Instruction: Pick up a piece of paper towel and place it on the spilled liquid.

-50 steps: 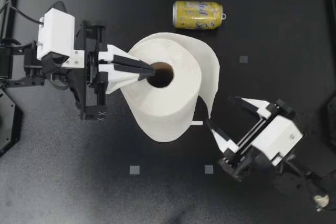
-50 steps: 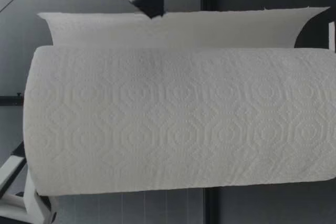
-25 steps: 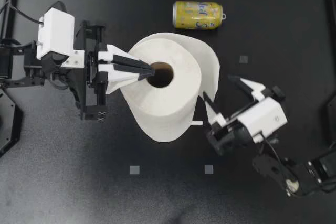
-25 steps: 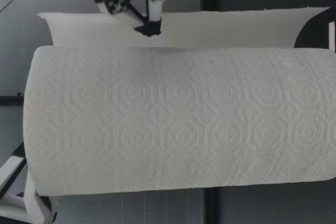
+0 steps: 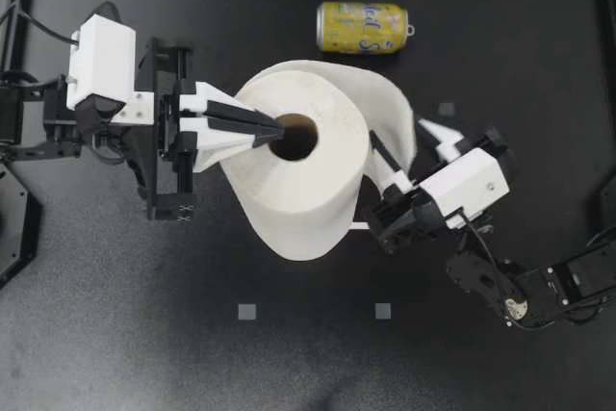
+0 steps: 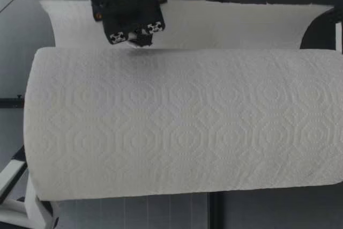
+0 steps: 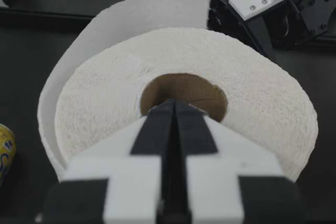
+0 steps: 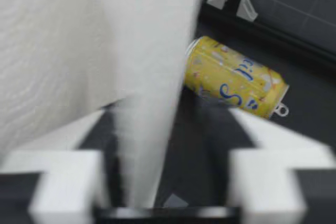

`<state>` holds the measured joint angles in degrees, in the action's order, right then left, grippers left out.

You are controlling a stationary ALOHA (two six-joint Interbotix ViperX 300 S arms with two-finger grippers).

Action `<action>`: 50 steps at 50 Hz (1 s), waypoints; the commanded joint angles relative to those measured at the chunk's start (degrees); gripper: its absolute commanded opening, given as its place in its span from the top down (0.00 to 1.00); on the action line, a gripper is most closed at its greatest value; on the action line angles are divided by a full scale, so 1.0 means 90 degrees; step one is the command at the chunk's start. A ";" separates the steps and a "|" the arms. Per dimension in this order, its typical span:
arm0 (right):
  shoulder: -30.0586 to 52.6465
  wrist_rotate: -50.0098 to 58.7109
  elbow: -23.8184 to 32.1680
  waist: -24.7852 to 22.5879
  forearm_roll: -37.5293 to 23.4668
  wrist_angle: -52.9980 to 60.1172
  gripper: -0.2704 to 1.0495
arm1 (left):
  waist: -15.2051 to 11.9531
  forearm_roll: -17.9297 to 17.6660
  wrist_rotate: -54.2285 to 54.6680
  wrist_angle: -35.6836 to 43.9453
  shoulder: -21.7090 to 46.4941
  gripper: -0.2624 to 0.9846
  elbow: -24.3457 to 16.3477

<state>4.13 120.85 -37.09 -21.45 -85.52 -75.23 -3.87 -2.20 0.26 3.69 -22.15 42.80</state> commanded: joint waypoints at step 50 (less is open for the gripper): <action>-0.0518 0.0596 -0.1035 -0.1328 0.2637 -0.0439 0.88 | -0.0117 -0.0547 0.0039 -0.0840 0.0332 0.72 0.0293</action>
<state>1.05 126.12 -45.88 -32.08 -63.81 -77.43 -4.48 -6.94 0.35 -0.44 -22.15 43.15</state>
